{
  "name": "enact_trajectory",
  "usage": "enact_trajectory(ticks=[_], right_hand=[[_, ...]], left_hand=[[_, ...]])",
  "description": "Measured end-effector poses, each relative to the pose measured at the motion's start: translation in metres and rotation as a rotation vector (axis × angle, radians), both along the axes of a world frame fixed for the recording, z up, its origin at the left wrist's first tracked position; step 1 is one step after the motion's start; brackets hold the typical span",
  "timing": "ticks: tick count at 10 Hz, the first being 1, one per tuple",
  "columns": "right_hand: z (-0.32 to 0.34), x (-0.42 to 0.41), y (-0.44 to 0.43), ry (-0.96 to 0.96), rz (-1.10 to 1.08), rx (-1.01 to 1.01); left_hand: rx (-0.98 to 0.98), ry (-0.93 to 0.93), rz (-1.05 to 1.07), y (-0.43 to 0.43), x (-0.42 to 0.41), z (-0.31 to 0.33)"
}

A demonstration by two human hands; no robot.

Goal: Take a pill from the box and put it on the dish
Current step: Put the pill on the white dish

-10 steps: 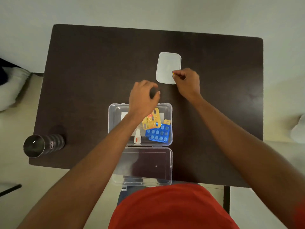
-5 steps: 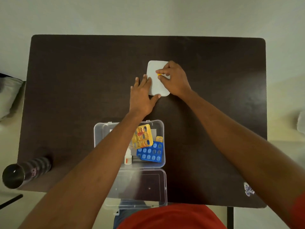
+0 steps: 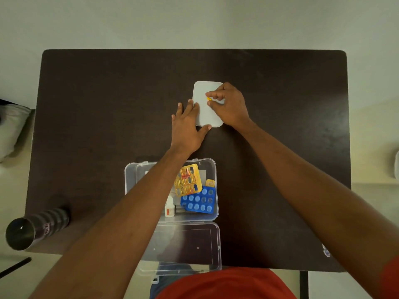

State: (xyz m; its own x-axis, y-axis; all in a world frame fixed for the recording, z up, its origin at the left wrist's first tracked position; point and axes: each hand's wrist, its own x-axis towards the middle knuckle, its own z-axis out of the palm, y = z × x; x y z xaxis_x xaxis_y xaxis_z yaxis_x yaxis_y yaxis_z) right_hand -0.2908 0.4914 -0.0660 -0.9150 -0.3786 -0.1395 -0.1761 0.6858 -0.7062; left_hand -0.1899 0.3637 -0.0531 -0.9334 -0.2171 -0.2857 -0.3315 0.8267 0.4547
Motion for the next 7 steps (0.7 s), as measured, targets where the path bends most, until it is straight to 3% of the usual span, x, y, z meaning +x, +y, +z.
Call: enact_trajectory(ticks=[7], right_hand=[[0.0032, -0.0069, 0.0012, -0.048, -0.055, -0.058]], left_hand=[[-0.013, -0.005, -0.014, -0.0007, -0.0023, -0.0004]])
